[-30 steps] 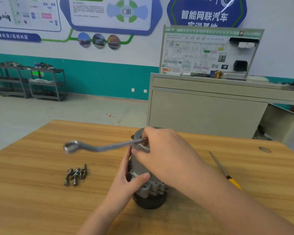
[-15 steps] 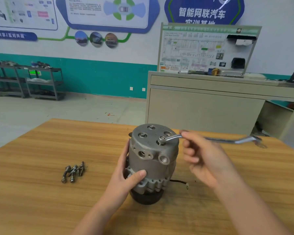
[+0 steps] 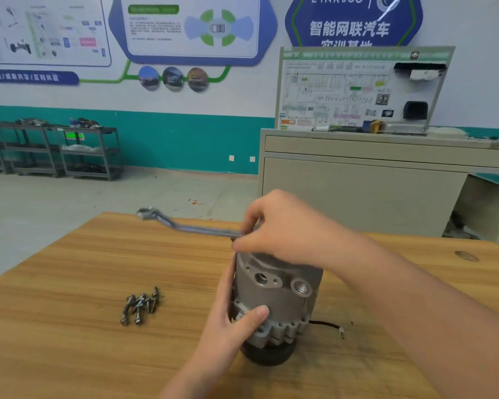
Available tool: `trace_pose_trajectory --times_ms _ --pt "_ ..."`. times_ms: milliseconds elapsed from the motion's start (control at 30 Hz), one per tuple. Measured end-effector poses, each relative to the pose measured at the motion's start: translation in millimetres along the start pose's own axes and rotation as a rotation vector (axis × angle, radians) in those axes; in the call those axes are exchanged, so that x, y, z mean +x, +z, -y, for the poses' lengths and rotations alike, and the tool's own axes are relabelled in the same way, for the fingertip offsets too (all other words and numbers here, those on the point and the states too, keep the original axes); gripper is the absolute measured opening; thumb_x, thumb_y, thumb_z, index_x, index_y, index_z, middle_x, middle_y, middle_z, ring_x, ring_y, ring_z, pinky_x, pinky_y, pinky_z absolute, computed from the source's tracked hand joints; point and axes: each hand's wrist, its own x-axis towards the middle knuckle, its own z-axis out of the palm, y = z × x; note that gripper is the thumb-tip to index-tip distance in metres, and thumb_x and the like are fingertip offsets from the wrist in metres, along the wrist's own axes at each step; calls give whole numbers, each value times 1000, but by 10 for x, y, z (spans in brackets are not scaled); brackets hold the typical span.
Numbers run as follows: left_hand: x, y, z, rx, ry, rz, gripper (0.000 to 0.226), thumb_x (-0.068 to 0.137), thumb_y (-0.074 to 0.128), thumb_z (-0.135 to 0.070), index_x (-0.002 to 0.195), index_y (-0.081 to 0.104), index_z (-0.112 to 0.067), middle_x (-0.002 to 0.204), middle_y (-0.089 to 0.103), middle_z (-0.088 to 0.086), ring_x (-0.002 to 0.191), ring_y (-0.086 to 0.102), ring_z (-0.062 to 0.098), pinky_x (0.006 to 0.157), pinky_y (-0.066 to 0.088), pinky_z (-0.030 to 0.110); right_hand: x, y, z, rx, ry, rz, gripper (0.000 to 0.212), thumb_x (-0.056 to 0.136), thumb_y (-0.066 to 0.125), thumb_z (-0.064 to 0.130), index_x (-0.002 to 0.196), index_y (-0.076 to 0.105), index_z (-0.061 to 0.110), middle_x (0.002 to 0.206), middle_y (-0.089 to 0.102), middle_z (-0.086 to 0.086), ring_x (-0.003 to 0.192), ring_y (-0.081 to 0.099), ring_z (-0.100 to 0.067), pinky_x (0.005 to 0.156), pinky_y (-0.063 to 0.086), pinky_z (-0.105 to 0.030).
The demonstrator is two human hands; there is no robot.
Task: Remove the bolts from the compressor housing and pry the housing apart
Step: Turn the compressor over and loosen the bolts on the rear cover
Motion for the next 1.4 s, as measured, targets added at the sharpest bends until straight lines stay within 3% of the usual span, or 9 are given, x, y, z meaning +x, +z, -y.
trace_pose_trajectory --times_ms 100,233,467,633,733,933,1067,1200,1400 --pt "-17 -5 -14 10 -15 -10 86 64 77 -54 137 32 -52 132 47 -44 124 44 -18 89 41 2 -298 64 -13 -136 -152 -117 20 79 70 44 71 56 32 61 50 13 57 46 -1 47 28 -20" --pt "-23 -6 -45 -11 -30 31 92 73 80 -40 146 26 -49 139 54 -26 127 51 -3 96 48 17 -710 170 -276 11 -220 -260 24 77 63 54 71 55 32 80 54 30 73 50 8 56 37 -12" --pt "-9 3 -42 -5 8 8 99 65 77 -42 149 27 -38 145 48 -25 134 46 -1 99 45 15 -1042 281 -784 1073 -78 -198 50 68 76 60 107 73 29 66 67 -8 53 62 -19 42 43 -22" --pt "-5 6 -14 -26 10 -1 96 67 79 -45 147 28 -44 141 48 -32 131 46 -5 93 44 9 -685 211 -954 1540 242 -274 18 70 70 25 80 79 12 51 54 1 37 48 -5 29 31 -14" --pt "5 5 -11 -30 -2 0 102 61 84 -61 146 29 -48 143 48 -30 132 46 -3 94 46 12 -352 99 -991 1675 461 -282 10 72 71 14 73 69 4 50 57 1 37 52 -3 31 38 -10" --pt "23 12 -1 -50 2 -3 94 65 82 -49 144 31 -50 137 51 -33 128 50 -5 90 48 12 245 -122 -732 1036 538 -9 18 87 69 12 73 64 3 46 57 1 34 49 -2 31 35 -11" --pt "24 19 -7 -53 16 -8 92 65 79 -43 143 30 -49 136 50 -36 127 50 -7 89 46 9 338 -97 -281 377 280 59 26 85 73 22 74 70 -1 47 56 -1 30 39 -7 32 28 -13" --pt "32 17 -11 -40 -4 -25 88 63 77 -49 138 31 -51 132 48 -43 125 47 -14 89 44 6 68 42 -5 -120 -44 -43 26 84 68 33 84 73 8 69 70 -8 51 57 -11 47 50 -24" --pt "-7 -5 -18 53 28 -13 98 61 79 -62 144 30 -45 141 48 -31 133 42 -8 102 42 16 -705 233 -163 7 -230 -244 16 85 62 45 94 56 33 74 50 23 69 49 3 53 32 -17"
